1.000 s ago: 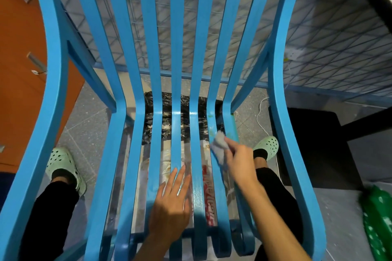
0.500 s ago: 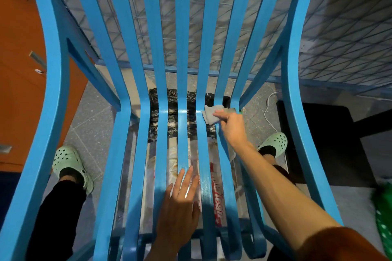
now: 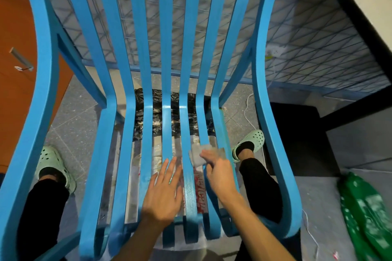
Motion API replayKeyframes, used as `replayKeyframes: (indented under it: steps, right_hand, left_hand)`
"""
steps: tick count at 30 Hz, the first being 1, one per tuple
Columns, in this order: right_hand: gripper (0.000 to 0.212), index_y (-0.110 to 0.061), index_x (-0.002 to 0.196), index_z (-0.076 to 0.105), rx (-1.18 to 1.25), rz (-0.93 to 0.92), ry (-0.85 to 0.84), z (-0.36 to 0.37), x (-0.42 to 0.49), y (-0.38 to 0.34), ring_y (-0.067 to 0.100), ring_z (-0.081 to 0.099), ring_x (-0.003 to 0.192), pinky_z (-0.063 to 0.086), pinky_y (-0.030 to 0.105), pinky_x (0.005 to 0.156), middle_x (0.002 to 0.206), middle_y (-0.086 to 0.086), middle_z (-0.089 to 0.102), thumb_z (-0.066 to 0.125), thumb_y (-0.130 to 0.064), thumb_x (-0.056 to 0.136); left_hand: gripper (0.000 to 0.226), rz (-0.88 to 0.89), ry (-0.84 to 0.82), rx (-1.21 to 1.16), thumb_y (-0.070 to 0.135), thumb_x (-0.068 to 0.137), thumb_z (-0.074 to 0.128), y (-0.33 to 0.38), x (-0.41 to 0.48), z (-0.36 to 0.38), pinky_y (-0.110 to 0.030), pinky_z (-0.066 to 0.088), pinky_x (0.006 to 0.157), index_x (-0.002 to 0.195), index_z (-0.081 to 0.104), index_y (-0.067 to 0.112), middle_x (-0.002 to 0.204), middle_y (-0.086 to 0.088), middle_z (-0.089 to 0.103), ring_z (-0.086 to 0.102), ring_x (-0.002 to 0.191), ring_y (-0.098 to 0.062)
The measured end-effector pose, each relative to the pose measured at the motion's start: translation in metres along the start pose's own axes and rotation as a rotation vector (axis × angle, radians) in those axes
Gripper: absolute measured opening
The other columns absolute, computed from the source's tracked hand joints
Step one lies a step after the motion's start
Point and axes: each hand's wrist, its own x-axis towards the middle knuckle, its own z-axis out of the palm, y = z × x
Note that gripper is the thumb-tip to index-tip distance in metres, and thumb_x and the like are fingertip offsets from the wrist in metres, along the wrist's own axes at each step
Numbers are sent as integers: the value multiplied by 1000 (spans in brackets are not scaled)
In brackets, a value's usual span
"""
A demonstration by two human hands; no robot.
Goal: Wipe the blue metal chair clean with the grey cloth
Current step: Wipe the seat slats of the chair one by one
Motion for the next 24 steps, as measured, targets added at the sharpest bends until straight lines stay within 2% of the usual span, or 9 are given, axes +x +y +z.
replayKeyframes:
  steps: [4,6,9,11,14,16,19,22,24]
  right_hand:
    - [43,-14,118,70,71,69,-43,-3,-53,6,1,51,122,22,1,108,127,-8,60,57,11,86]
    - [43,-13,119,69,94,81,-66,-2,-67,11,-2,46,124,17,-4,104,127,-13,54,57,13,86]
    - [34,5,113,68,243,151,-91,-4,-60,13,6,46,122,25,-6,97,128,1,54,53,20,86]
    - [29,13,110,66,319,169,-71,-4,-45,16,13,47,121,32,-2,99,127,9,54,53,21,86]
    - [29,4,114,68,568,262,-108,-3,-3,9,19,54,122,40,27,111,126,8,62,57,11,88]
    - [22,-1,105,70,745,415,-73,-7,31,-3,28,62,113,46,42,104,114,12,69,62,-1,85]
    - [16,-9,95,74,751,404,-98,-3,90,-8,23,66,101,50,41,96,100,6,72,65,-16,83]
    - [16,-21,88,77,688,422,-122,7,149,-3,16,66,106,47,41,102,103,-5,74,68,-30,77]
    - [17,-15,87,76,682,459,-117,11,171,-6,15,67,99,48,39,100,100,-1,75,69,-27,78]
  left_hand:
    - [59,-15,-18,-4,43,99,30,-1,-2,-1,-47,32,113,153,27,21,163,-2,22,20,150,-26]
    - [58,-11,-26,-2,43,99,27,0,-2,-2,-47,32,113,153,28,21,163,-2,23,20,150,-26]
    - [59,-10,-38,3,44,99,25,1,1,-3,-46,29,113,152,28,21,163,-3,22,20,150,-26]
    - [60,-16,-49,2,45,98,26,2,2,-3,-46,28,113,153,27,21,163,-3,21,20,150,-26]
    - [60,-4,-18,-30,43,98,33,2,-1,-4,-46,30,114,153,27,20,163,-4,21,19,151,-27]
    - [58,34,61,-98,34,98,44,2,-5,-3,-44,27,118,152,34,17,163,-6,23,18,152,-26]
    - [52,58,150,-177,21,95,53,4,-5,-4,-41,28,118,146,47,10,158,-10,34,24,150,-27]
    - [47,56,130,-150,16,96,52,6,0,-5,-42,34,116,142,51,6,154,-12,39,31,147,-30]
    - [46,48,95,-136,18,99,50,5,0,-2,-43,37,115,143,50,7,155,-11,38,31,147,-30]
